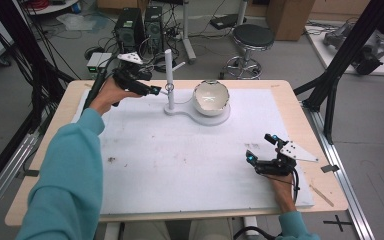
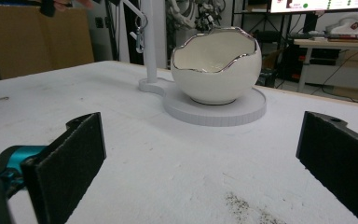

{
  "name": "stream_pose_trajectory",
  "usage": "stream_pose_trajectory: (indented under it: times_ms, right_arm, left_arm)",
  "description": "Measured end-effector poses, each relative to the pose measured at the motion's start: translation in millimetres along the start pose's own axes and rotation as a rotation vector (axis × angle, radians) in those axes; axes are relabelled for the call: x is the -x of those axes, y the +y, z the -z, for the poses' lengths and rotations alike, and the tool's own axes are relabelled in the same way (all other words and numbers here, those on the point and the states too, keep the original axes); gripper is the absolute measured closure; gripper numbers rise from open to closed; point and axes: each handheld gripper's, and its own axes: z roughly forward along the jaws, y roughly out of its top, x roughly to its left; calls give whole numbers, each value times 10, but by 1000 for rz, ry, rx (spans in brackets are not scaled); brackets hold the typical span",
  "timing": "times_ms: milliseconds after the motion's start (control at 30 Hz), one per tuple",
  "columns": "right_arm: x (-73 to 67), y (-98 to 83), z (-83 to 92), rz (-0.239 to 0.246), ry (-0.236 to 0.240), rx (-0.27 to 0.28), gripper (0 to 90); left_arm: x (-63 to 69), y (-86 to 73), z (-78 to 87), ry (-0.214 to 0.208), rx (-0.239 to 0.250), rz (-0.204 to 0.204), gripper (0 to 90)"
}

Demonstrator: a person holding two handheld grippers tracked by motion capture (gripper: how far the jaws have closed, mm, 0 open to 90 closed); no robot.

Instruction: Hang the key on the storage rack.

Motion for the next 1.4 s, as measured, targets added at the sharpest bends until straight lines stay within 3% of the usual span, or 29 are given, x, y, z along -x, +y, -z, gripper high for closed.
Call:
stream_pose_trajectory:
  times_ms: [100,133,200,267,333,467,633,867,1033,1267,1400]
  right_arm:
    - [-4,0,-2,7,0,-3,6]
    - [-5,-1,1,3,-1,-5,6]
    - [1,-1,-1,0,-1,-1,6]
    - [8,-2,0,-7,0,2,6]
    - [13,-2,1,-14,2,3,6]
    - [5,-2,1,-9,0,0,6]
    - [11,-2,2,-12,1,2,6]
    - [8,-1,-1,-4,-6,0,6]
    - [3,-2,-2,-4,-6,0,6]
    - [4,-2,-4,-1,-7,0,6]
    - [-1,-2,-3,-1,-9,-3,6]
  left_arm:
    - [134,-113,284,10,58,-17,71]
    - [187,-163,385,-4,68,-23,59]
    - [306,-274,570,-8,63,-45,59]
    - [424,-387,730,18,57,-66,17]
    - [517,-507,874,24,89,-81,17]
    - [657,-771,1042,33,137,-72,17]
    - [828,-1121,1121,67,205,-57,17]
    - [1110,-1573,1215,127,347,-15,17]
    - [1293,-1913,1225,198,437,14,17]
    - [1402,-2291,1227,236,536,55,17]
    - [1401,-2425,1194,252,540,67,17]
